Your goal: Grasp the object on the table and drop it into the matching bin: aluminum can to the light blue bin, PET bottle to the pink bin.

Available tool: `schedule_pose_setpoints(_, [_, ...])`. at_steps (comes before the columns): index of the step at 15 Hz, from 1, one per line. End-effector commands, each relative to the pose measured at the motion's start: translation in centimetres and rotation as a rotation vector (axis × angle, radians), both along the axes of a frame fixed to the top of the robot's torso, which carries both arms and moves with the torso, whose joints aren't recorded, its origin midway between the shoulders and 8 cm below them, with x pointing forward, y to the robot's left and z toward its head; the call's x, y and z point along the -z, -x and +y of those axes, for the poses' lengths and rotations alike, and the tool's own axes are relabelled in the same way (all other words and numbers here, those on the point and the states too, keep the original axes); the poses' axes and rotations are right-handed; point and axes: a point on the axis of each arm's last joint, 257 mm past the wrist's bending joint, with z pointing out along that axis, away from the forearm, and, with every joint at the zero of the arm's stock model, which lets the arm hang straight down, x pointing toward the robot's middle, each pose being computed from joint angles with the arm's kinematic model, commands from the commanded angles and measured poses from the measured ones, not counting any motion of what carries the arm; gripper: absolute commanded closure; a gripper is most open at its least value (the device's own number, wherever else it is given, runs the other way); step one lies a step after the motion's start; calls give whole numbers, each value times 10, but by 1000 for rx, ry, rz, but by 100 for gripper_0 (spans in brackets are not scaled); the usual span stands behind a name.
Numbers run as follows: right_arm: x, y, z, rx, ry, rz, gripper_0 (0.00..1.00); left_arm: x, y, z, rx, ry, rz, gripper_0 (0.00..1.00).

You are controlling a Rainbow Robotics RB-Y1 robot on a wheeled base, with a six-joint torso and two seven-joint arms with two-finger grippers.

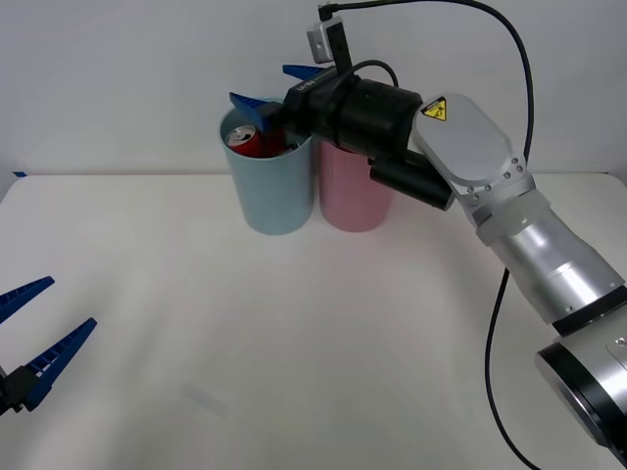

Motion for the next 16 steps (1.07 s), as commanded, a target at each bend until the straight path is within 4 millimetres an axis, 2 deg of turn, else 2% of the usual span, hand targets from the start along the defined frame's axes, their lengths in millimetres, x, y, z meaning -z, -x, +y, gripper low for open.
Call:
schedule_pose_setpoints(1, [0, 27, -14, -27, -9, -37, 0, 0, 0, 0, 0, 0, 0, 0])
schedule_pose_setpoints(3, [3, 48, -27, -40, -15, -53, 0, 0, 0, 0, 0, 0, 0, 0])
schedule_pose_setpoints(5, [16, 72, -46, -46, -16, -54, 0, 0, 0, 0, 0, 0, 0, 0])
schedule_pose_setpoints(11, [42, 140, -111, -16, -11, -54, 0, 0, 0, 0, 0, 0, 0, 0])
schedule_pose_setpoints(16, [68, 178, -165, 17, 26, -13, 0, 0, 0, 0, 0, 0, 0, 0])
